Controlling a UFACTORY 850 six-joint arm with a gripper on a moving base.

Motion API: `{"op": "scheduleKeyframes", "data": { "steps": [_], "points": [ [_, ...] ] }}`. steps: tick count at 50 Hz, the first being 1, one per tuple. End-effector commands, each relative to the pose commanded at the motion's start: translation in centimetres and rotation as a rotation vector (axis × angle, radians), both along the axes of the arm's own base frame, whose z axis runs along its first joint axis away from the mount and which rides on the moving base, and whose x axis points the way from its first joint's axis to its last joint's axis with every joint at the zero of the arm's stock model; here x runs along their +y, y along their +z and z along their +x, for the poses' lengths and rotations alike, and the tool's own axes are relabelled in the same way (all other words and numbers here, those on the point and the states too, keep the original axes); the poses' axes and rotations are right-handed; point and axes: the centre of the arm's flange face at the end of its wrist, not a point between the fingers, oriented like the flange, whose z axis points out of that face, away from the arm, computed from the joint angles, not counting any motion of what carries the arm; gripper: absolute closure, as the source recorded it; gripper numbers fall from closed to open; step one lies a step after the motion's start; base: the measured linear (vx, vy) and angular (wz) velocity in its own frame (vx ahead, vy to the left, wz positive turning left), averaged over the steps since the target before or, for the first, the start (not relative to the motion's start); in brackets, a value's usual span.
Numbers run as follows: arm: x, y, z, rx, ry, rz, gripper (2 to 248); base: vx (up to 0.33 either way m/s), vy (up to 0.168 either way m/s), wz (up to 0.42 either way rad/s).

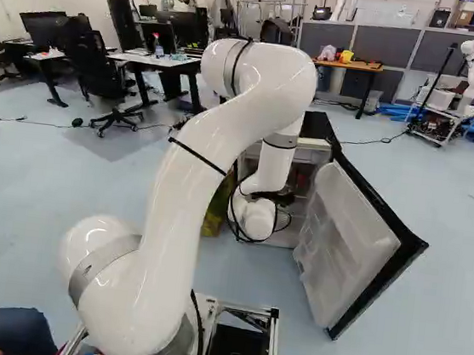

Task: Grab a drink from the fridge

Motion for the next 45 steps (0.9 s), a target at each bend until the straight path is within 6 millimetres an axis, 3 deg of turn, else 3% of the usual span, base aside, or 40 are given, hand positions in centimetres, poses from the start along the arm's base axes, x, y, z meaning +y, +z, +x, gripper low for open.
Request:
{"op": "scheduleKeyframes", "data": {
  "steps": [45],
  "points": [
    [0.6, -6.7, 6.6, -0.095, 0.089, -0.013, 3, 0.000, 0.000, 0.000]
  ]
}}
